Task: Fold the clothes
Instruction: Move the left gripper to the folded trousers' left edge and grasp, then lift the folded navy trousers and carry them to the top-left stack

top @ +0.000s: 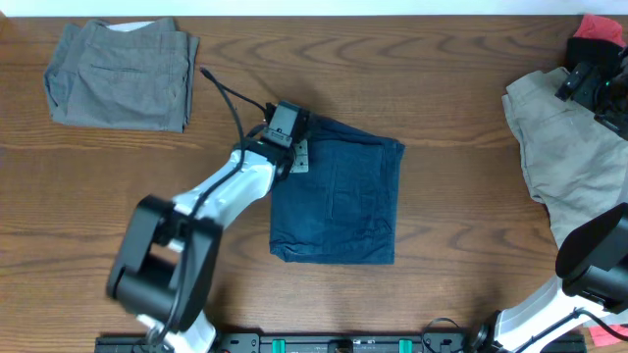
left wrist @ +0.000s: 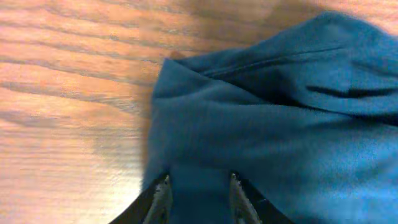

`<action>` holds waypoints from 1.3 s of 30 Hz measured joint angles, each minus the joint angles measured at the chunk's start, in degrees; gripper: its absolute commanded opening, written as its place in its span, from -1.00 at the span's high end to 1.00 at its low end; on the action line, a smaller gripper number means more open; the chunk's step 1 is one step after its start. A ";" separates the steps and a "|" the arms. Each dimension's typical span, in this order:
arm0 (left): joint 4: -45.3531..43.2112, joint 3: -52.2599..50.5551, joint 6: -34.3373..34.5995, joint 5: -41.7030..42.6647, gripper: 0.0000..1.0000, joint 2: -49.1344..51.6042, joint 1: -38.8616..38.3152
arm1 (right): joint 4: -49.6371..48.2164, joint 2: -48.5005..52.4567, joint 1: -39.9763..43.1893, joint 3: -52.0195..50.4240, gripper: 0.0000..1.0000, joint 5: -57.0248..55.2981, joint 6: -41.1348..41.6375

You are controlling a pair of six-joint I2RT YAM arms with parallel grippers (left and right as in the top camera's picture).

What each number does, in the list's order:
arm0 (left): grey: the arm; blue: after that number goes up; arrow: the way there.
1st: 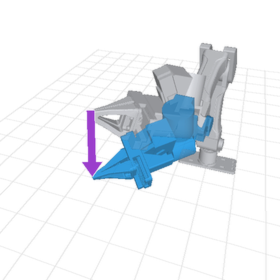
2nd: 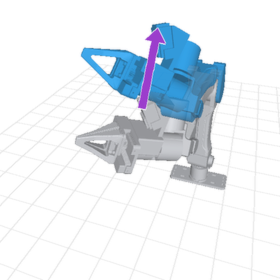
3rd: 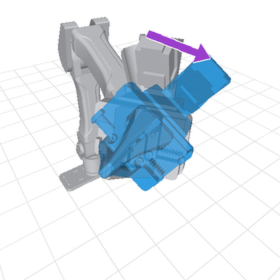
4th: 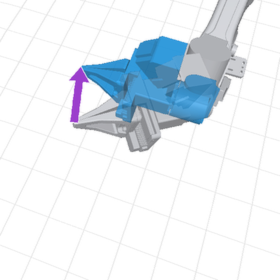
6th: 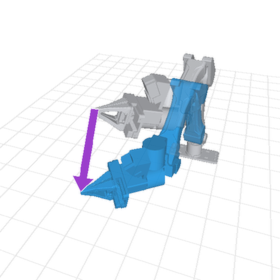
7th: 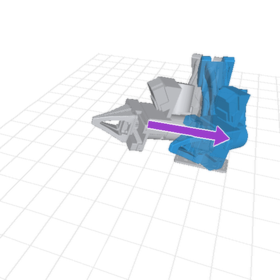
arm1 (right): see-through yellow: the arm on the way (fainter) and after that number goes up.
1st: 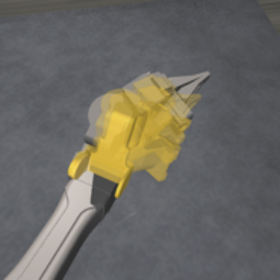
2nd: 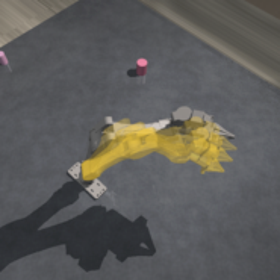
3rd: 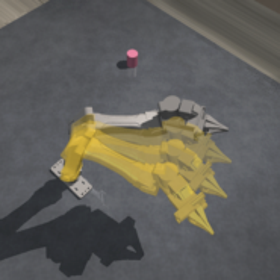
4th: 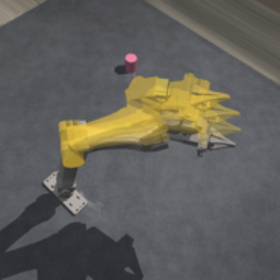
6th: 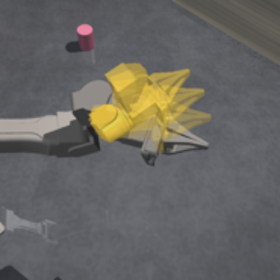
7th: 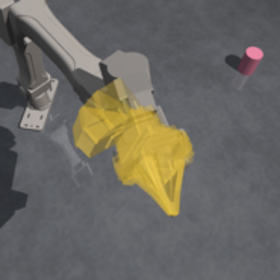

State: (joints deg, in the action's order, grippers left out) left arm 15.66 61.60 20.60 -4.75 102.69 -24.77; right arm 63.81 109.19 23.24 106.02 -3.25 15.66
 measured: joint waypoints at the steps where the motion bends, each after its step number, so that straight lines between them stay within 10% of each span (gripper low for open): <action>1: 0.94 0.00 -0.09 0.00 0.22 -2.43 0.04 | -0.02 0.00 0.00 0.00 -0.98 0.00 0.00; 14: 25.70 0.42 -1.64 -0.11 -1.00 -23.45 3.74 | 0.00 0.00 0.00 0.00 -0.99 0.00 0.00; 36: 24.83 -1.29 -19.37 44.30 -0.96 2.05 17.07 | 0.00 0.00 0.00 0.00 -0.98 0.00 0.00; 39: 24.61 -1.31 -19.61 45.88 -0.48 3.52 16.09 | -0.02 0.00 0.00 0.00 -0.98 0.00 0.00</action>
State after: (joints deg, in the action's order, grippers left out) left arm 40.27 60.29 0.99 41.12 106.21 -8.69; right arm 63.79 109.19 23.24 106.02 -3.25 15.66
